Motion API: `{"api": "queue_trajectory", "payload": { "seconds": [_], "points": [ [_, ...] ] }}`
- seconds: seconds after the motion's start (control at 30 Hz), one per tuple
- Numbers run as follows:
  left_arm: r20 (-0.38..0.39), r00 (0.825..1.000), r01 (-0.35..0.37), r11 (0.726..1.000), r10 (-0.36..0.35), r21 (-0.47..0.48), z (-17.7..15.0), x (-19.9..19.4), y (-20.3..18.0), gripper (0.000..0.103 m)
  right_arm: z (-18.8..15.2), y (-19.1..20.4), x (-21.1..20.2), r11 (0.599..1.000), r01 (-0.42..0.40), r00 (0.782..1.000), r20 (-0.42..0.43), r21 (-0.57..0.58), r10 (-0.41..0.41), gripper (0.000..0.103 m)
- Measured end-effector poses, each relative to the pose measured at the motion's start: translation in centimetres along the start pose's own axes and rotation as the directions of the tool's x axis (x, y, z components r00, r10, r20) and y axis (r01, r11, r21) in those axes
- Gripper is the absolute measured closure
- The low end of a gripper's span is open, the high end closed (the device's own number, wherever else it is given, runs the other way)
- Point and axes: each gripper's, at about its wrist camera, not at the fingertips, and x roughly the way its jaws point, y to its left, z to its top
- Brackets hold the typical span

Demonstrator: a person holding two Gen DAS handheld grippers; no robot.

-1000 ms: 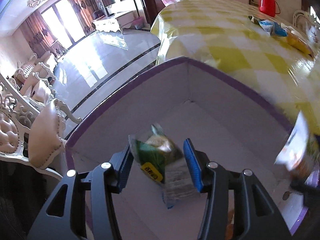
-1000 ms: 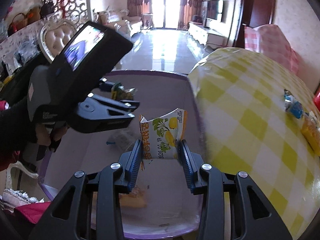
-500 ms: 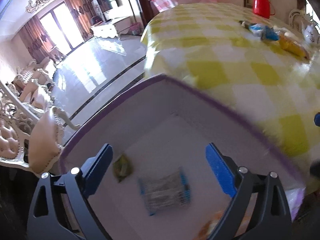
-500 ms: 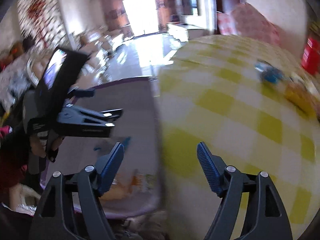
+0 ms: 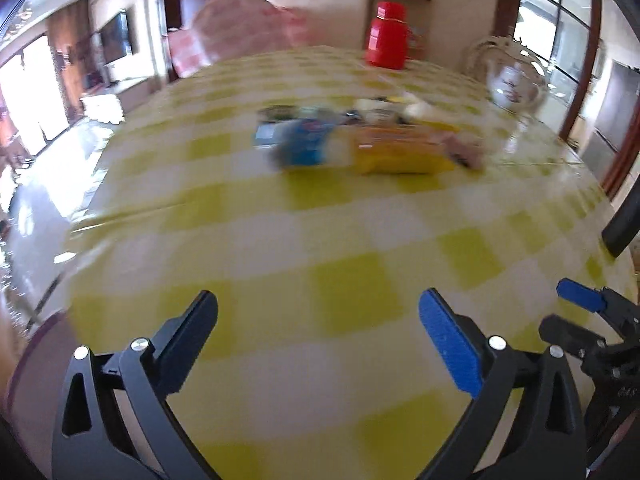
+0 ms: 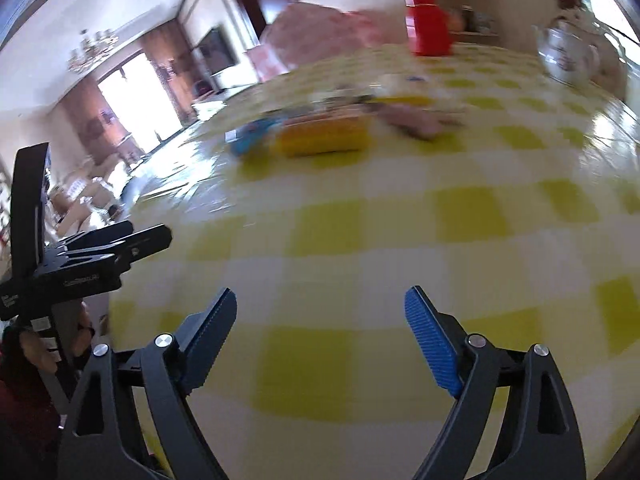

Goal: Organize snacks
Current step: 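Move both open grippers back over the snack pile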

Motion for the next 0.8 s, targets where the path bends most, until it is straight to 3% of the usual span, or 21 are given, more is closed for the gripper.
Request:
{"api": "queue_trajectory", "payload": {
  "seconds": [0.2, 0.4, 0.47, 0.57, 0.7, 0.8],
  "points": [
    [-0.017, 1.000, 0.023, 0.999, -0.023, 0.034, 2.7, 5.1, -4.2, 0.002, 4.6, -6.5, 2.6, 0.990, 0.142, 0.990, -0.003, 0.014, -0.142, 0.016],
    [0.004, 0.999, 0.050, 0.999, -0.050, 0.002, 5.9, 8.4, -5.0, 0.002, 10.5, -11.3, 6.6, 0.974, 0.219, 0.975, 0.007, 0.053, -0.220, 0.018],
    [-0.004, 0.997, 0.071, 0.997, -0.071, -0.010, 6.7, 9.4, -5.3, 0.002, 12.2, -13.2, 7.8, 0.970, 0.205, 0.978, 0.004, 0.129, -0.207, 0.020],
    [-0.051, 0.993, 0.108, 0.994, -0.109, -0.029, 7.2, 10.6, -5.3, 0.002, 14.4, -16.1, 9.8, 0.950, 0.083, 0.996, -0.009, 0.300, -0.084, 0.019],
    [-0.045, 0.992, 0.120, 0.992, -0.121, -0.034, 7.2, 10.6, -5.4, 0.002, 16.7, -15.2, 12.1, 0.945, 0.055, 0.998, -0.014, 0.322, -0.053, 0.018],
    [-0.042, 0.991, 0.128, 0.991, -0.130, -0.041, 7.2, 10.7, -5.3, 0.002, 18.2, -12.8, 14.2, 0.961, 0.172, 0.985, -0.046, 0.216, -0.165, 0.017]
  ]
}}
